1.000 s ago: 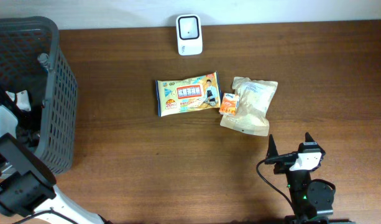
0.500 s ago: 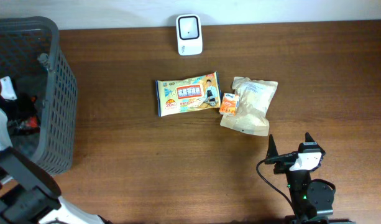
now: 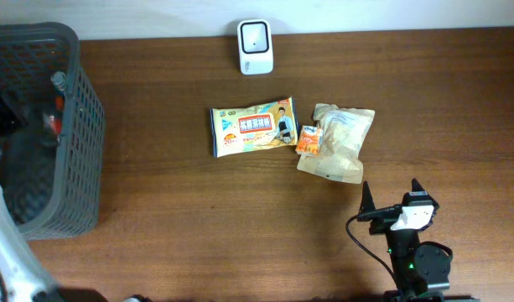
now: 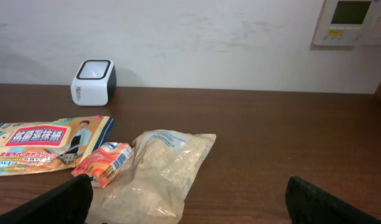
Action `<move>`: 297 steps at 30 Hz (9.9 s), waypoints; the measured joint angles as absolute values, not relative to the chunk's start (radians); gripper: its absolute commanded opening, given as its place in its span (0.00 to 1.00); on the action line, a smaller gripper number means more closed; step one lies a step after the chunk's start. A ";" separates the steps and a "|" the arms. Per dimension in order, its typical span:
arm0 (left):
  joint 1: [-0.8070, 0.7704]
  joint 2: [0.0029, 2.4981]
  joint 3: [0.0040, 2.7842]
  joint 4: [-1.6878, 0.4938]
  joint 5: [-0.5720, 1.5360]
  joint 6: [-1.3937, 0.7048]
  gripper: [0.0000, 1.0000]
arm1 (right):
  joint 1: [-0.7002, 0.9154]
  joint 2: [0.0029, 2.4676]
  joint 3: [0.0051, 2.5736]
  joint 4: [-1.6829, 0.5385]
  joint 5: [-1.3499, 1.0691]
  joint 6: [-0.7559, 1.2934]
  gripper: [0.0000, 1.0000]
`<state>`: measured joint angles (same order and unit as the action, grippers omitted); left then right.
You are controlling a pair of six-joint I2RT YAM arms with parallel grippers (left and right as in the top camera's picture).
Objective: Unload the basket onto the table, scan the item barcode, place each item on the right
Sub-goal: 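Grasp the dark snack bag with orange label in the basket, then lift the snack bag out and carry it toward the scanner, then release the snack bag on the table beside the wipes pack, then move the left gripper back into the grey basket, then grasp the teal Listerine bottle by its cap with left gripper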
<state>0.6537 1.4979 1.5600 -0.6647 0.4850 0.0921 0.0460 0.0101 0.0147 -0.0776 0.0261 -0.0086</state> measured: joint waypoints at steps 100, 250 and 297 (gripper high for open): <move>0.569 1.799 1.596 -0.633 0.044 -0.005 0.00 | 0.046 0.010 0.015 -0.078 0.026 -0.009 0.99; 0.616 1.414 1.684 -1.440 0.192 -0.476 0.99 | 0.046 0.010 0.015 -0.078 0.026 -0.009 0.99; 0.653 1.638 1.682 -0.902 0.200 -0.350 0.99 | 0.046 0.010 0.015 -0.078 0.026 -0.008 0.98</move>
<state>0.6529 1.6379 1.6821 -0.9020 0.1997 -0.3504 0.0460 0.0101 0.0147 -0.0780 0.0257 -0.0082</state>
